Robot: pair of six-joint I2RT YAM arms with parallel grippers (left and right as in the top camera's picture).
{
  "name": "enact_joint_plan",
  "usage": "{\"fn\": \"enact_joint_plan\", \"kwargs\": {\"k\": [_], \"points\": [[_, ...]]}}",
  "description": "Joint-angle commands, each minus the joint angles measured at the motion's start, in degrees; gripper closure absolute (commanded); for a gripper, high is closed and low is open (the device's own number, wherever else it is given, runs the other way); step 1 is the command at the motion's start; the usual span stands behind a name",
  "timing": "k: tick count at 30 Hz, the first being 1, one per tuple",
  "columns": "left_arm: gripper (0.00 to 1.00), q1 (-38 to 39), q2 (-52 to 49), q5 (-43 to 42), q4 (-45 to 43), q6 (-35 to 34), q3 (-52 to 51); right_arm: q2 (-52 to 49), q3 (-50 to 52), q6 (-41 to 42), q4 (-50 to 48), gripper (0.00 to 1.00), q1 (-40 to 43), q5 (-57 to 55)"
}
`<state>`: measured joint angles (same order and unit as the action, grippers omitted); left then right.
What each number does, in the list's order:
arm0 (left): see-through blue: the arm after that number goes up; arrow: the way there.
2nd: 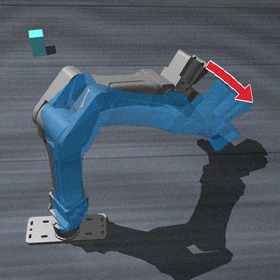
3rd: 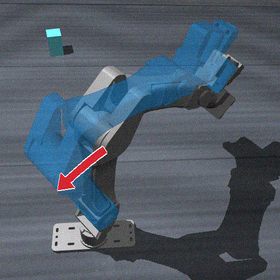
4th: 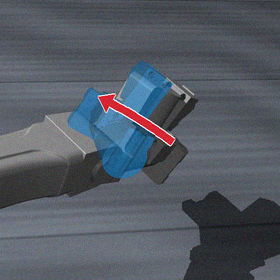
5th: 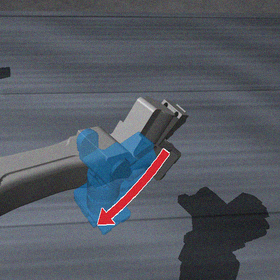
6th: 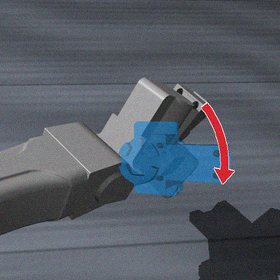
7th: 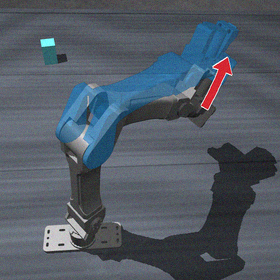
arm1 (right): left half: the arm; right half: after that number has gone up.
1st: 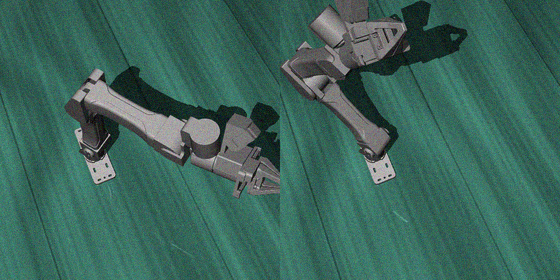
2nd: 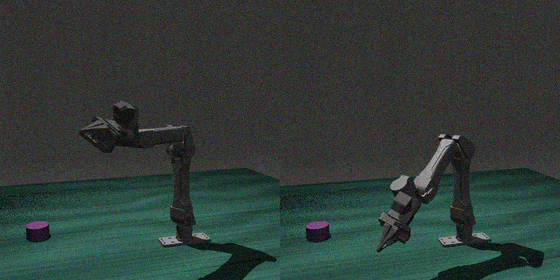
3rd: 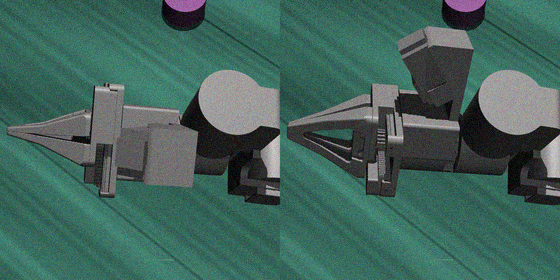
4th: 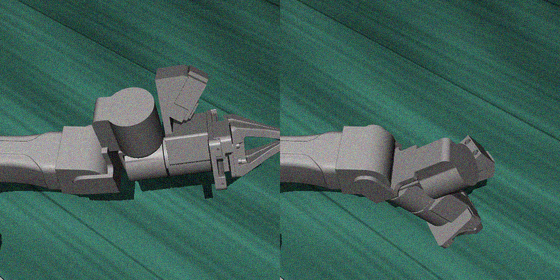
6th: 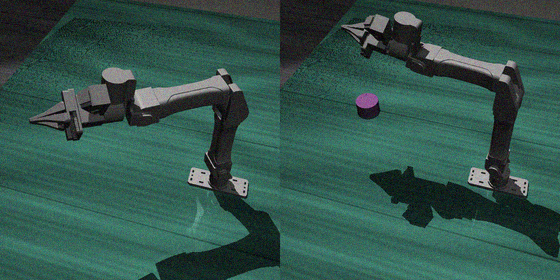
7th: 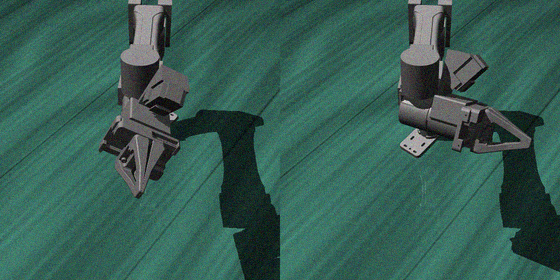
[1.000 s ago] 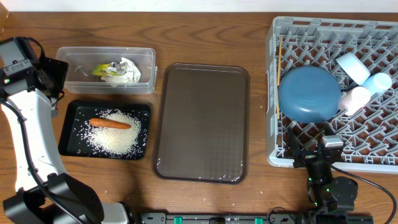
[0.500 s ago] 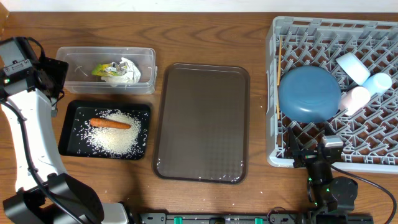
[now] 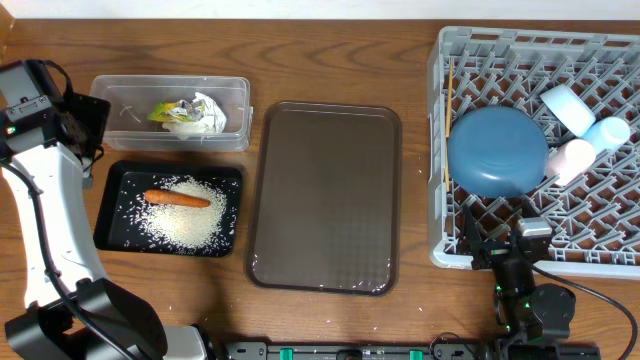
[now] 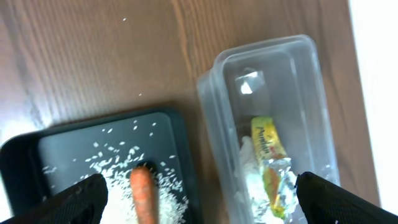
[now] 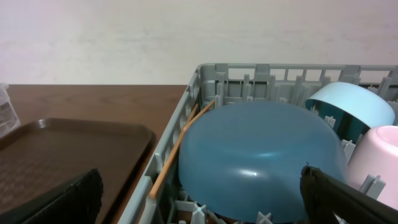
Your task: Sort waste into correct bins and load items into the dishwasher rack
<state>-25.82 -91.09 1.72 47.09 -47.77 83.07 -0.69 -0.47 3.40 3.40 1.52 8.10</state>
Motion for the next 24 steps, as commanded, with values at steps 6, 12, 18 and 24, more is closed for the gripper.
{"fn": "enact_joint_plan", "kwargs": {"k": [6, 12, 18, 24], "points": [[0.01, -0.1, 4.2, 0.5, 10.1, 0.6, -2.1, 0.4, 0.2, -0.7, 0.2, 0.01, 1.0, -0.6], [0.01, -0.1, 14.0, 0.5, 12.7, 3.0, -10.5, 0.4, 0.2, -0.7, 0.2, 0.01, 1.0, -0.6], [0.01, 2.1, 27.6, 1.0, 4.9, 5.1, -25.4, 0.4, 0.2, -0.7, 0.2, 0.01, 1.0, -0.6], [0.01, 12.7, 42.0, 1.3, -13.2, 16.5, -42.8, 0.4, 0.2, -0.7, 0.2, 0.01, 1.0, -0.6]]}}
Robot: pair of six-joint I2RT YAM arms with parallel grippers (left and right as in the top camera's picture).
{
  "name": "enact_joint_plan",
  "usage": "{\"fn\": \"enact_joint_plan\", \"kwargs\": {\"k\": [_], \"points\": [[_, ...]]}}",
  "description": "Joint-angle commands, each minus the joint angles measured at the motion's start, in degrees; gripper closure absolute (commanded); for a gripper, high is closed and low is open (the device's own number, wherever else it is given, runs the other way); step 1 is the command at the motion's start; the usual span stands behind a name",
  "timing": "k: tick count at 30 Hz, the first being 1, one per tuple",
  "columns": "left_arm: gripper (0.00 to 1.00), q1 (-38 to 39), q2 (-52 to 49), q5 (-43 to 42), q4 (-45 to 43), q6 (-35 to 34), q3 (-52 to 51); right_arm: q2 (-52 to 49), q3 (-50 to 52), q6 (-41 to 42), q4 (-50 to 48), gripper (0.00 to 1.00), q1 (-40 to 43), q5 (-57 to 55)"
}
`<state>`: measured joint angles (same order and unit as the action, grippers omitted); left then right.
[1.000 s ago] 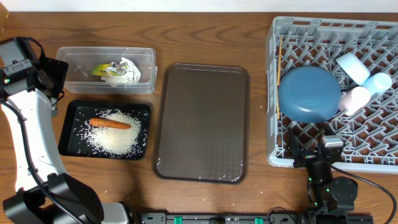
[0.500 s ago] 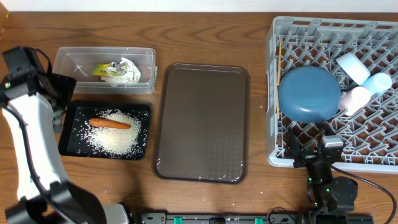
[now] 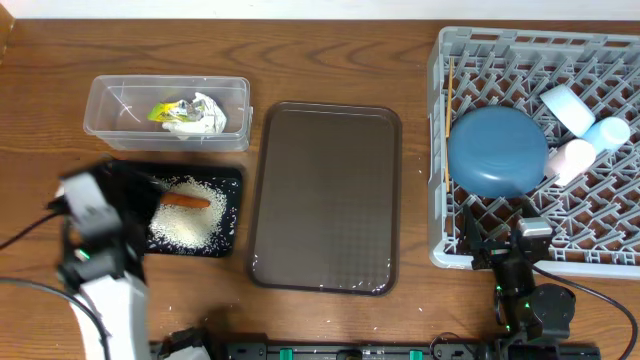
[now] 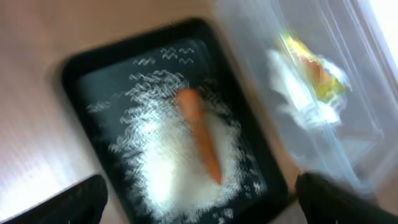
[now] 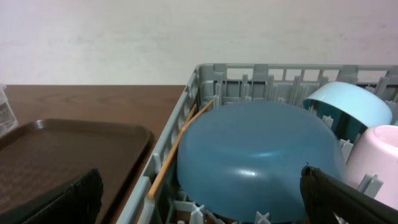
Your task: Sort waste into correct bins and load items into the dishwasher rack
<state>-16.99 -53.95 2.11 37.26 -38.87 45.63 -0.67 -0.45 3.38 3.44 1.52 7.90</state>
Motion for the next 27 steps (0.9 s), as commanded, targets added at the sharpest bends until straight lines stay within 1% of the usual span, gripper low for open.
{"fn": "enact_joint_plan", "kwargs": {"k": [1, 3, 5, 9, 13, 17, 21, 25, 27], "points": [[0.01, 6.0, 7.4, 0.9, -6.4, 9.9, -8.3, 0.4, 0.1, -0.7, 0.2, 0.01, 1.0, -0.4], [0.01, 9.0, 12.1, 0.9, -11.3, 12.9, -13.5, 0.4, 0.1, -0.7, 0.2, 0.01, 1.0, -0.4], [0.01, 11.0, 18.3, 0.9, -15.1, 13.6, -19.2, 0.4, 0.1, -0.7, 0.2, 0.01, 1.0, -0.4], [0.01, 11.6, 28.4, -1.3, -17.3, 13.6, -27.2, 0.4, 0.1, -0.7, 0.2, 0.01, 1.0, -0.4], [0.01, 11.6, 32.5, -2.4, -19.2, 13.6, -31.9, 0.4, 0.1, -0.7, 0.2, 0.01, 1.0, -0.4], [0.01, 11.6, 34.9, -3.2, -26.3, 13.6, -36.7, 0.4, 0.1, -0.7, 0.2, 0.01, 1.0, -0.4], [0.01, 11.6, 41.1, -3.2, -31.7, 13.6, -41.5, 0.4, 0.1, -0.7, 0.2, 0.01, 1.0, -0.4], [0.01, 11.6, 46.4, -3.1, -34.0, 13.6, -45.2, 0.4, 0.1, -0.7, 0.2, 0.01, 1.0, -0.4], [0.01, 11.6, 47.8, -2.9, -33.5, 13.6, -45.4, 0.4, 0.1, -0.7, 0.2, 0.01, 1.0, -0.4]]}}
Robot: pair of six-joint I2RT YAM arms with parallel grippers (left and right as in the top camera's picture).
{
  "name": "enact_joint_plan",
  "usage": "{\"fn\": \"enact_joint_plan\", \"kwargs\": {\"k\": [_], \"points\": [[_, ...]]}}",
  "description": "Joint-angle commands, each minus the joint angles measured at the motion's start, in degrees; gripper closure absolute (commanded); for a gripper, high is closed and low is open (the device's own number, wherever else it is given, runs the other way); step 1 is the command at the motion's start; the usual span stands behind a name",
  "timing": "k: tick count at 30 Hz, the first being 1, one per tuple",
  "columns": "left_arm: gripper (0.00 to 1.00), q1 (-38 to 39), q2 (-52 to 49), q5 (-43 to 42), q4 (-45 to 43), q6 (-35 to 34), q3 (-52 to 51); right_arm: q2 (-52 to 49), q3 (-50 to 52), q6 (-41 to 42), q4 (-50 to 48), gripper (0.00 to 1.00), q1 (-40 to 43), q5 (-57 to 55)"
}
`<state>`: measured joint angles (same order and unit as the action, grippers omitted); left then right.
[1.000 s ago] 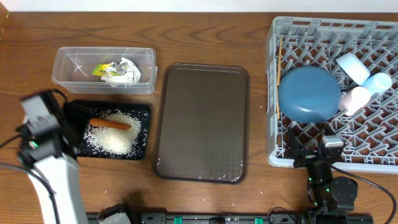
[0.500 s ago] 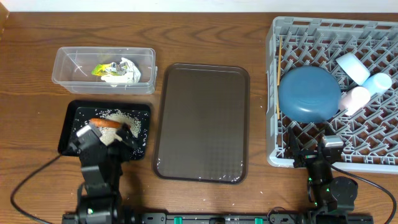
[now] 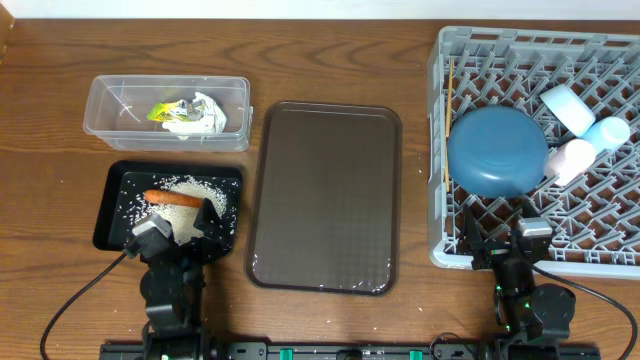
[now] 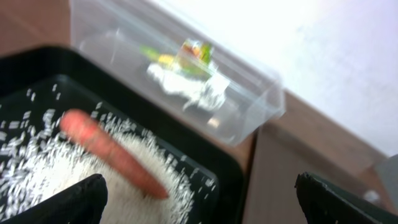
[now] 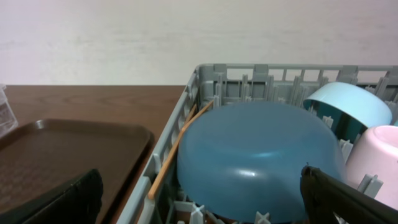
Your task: Sort waste into correct bins and load items into the dishwasher rack
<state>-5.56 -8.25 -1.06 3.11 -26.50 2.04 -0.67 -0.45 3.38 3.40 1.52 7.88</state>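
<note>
A carrot (image 3: 176, 198) lies on a heap of rice in the black tray (image 3: 110, 225); the left wrist view also shows the carrot (image 4: 106, 152). Behind it the clear bin (image 3: 165, 140) holds crumpled wrappers (image 4: 186, 84). My left gripper (image 3: 172, 232) sits low at the tray's near edge, open, with nothing between its fingers (image 4: 78, 202). The grey dishwasher rack (image 3: 470, 45) holds an upturned blue bowl (image 3: 497, 150), a wooden chopstick (image 3: 447, 120) and pale cups (image 3: 575, 130). My right gripper (image 3: 508, 245) rests at the rack's near edge, open and empty, facing the bowl (image 5: 261, 162).
A bare brown serving tray (image 3: 325, 195) lies between the black tray and the rack. Grains of rice are scattered on the table near the black tray. Both arm bases stand at the table's front edge.
My left arm was over the left part of the black tray; now it is folded down at the table's front, its gripper low at the tray's near edge. The right arm has not moved.
My left arm first reached to the far left beside the clear bin, its open gripper looking down on bin and black tray. Then it was lower, over the tray's left side. Now it sits folded at the front edge. Nothing on the table has changed place.
</note>
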Motion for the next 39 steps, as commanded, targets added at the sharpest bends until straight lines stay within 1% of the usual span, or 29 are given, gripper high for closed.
{"fn": "enact_joint_plan", "kwargs": {"k": [1, 7, 13, 17, 21, 23, 26, 39], "points": [[0.01, 0.2, 2.6, 0.2, 0.6, 1.5, -1.8, 0.4, 0.1, -0.7, 0.2, 0.01, 1.0, -0.3], [0.01, 0.2, 7.9, 0.4, 0.9, 6.8, -1.8, 0.4, 0.1, -0.7, 0.2, 0.01, 1.0, -0.4], [0.01, 0.3, 8.2, 0.4, 0.9, 7.0, -1.8, 0.4, 0.1, -0.7, 0.2, 0.01, 1.0, -0.3], [0.01, 1.9, 8.1, 0.4, 0.9, 7.9, -1.8, 0.4, 0.1, -0.7, 0.2, 0.01, 1.0, -0.3], [0.01, 4.1, 8.2, 0.5, 0.9, 12.8, -1.8, 0.4, 0.1, -0.7, 0.2, 0.01, 1.0, -0.3], [0.01, 4.3, 8.2, 0.5, 0.9, 16.0, -1.8, 0.4, 0.1, -0.7, 0.2, 0.01, 1.0, -0.3], [0.01, 4.3, 8.2, 1.1, 1.0, 18.6, -1.8, 0.4, 0.1, -0.7, 0.2, 0.01, 1.0, -0.3], [0.01, 4.3, 8.2, 1.5, 1.0, 19.0, -1.8, 0.4, 0.1, -0.7, 0.2, 0.01, 1.0, -0.3]]}}
